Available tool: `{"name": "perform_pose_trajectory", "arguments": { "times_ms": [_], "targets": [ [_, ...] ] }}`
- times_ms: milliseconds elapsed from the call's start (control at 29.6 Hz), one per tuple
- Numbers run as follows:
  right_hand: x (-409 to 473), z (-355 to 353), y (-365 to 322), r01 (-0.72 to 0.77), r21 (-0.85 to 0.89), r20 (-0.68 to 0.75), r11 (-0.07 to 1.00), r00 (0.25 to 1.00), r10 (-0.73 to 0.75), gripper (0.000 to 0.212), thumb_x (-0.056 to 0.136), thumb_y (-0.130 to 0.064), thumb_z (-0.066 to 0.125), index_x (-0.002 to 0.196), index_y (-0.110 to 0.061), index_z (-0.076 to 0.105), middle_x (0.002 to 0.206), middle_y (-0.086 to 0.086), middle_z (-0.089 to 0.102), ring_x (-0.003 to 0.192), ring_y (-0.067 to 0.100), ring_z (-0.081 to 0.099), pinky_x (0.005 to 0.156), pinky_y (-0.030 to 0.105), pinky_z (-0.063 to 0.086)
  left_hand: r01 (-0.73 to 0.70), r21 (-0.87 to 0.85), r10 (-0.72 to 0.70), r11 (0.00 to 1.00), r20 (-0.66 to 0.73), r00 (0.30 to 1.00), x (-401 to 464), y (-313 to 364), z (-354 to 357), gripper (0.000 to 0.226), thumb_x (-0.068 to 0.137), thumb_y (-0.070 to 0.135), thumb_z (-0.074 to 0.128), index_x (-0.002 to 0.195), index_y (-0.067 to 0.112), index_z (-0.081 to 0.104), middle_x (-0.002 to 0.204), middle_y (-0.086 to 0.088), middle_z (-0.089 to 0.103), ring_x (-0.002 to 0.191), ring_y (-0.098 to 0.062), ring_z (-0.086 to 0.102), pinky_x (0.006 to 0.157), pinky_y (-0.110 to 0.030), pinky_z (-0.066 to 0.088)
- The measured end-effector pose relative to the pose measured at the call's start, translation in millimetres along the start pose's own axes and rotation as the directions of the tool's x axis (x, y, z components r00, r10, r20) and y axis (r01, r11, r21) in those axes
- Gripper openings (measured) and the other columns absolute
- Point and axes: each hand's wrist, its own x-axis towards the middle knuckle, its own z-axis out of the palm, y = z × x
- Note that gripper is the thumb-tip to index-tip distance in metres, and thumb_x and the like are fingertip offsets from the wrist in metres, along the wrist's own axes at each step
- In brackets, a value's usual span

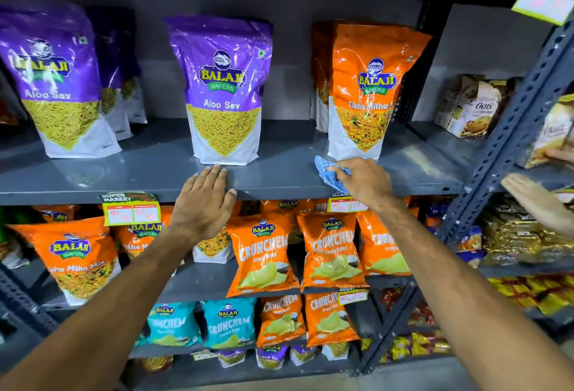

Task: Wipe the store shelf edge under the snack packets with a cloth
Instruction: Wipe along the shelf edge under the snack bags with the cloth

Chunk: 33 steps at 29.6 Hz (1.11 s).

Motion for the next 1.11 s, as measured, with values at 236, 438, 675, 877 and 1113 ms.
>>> {"name": "perform_pose_trajectory", "arguments": {
  "times_ms": [236,438,675,877,1113],
  "targets": [
    [0.9,-18.1,80.3,0.034,-0.055,-0.063,0.998,0.997,-0.037,0.027,0.098,-0.045,0.052,0.115,-0.036,0.071,0.113,0.011,0.073,0.110,0.039,0.064,0.079,0.045,0.054,-0.072,-0.029,0.070,0.997,-0.065,0.995,7.7,85.5,5.0,0.081,0.095,0.050,0.007,0.155,0.000,0.029,0.163,-0.019,0.031,0.154,-0.032,0.025,0.129,-0.046,0.014],
    [1.5,-26.6,136.9,0.002,0.034,-0.104,0.999,0.995,0.001,0.029,0.097,-0.048,0.051,0.118,-0.040,0.069,0.113,0.011,0.073,0.107,0.040,0.065,0.081,0.046,0.055,-0.215,-0.103,0.205,0.971,-0.099,0.974,57.4,227.8,6.7,0.084,0.093,0.051,0.002,0.157,0.002,0.023,0.166,-0.017,0.024,0.157,-0.029,0.017,0.129,-0.041,0.009],
    [12.1,-42.1,166.1,-0.052,0.261,-0.123,0.964,0.989,0.086,0.038,0.099,-0.052,0.052,0.078,-0.026,0.071,0.073,0.015,0.065,0.078,0.042,0.060,0.060,0.040,0.046,-0.151,-0.108,0.150,0.983,-0.015,0.989,67.1,294.2,28.1,0.082,0.094,0.052,-0.002,0.159,0.005,0.016,0.170,-0.013,0.012,0.158,-0.024,0.008,0.127,-0.036,0.001],
    [80.9,-53.8,167.3,-0.161,0.427,-0.139,0.890,0.961,0.241,0.043,0.096,-0.042,0.057,0.065,-0.012,0.062,0.064,0.014,0.049,0.070,0.037,0.046,0.065,0.040,0.046,-0.161,-0.103,0.164,0.982,0.017,0.986,70.0,292.1,27.4,0.074,0.101,0.050,0.009,0.159,0.005,0.017,0.170,-0.011,0.012,0.158,-0.022,0.008,0.128,-0.035,0.003],
    [214.4,-50.5,155.6,-0.342,0.407,-0.034,0.847,0.921,0.388,0.053,0.091,-0.046,0.058,0.128,-0.008,0.065,0.139,0.019,0.060,0.127,0.037,0.059,0.101,0.044,0.049,-0.165,-0.109,0.173,0.980,0.071,0.982,74.9,289.4,23.5,0.076,0.099,0.051,0.007,0.160,0.008,0.010,0.171,-0.009,0.004,0.158,-0.018,0.000,0.129,-0.034,-0.001]
  ]
}}
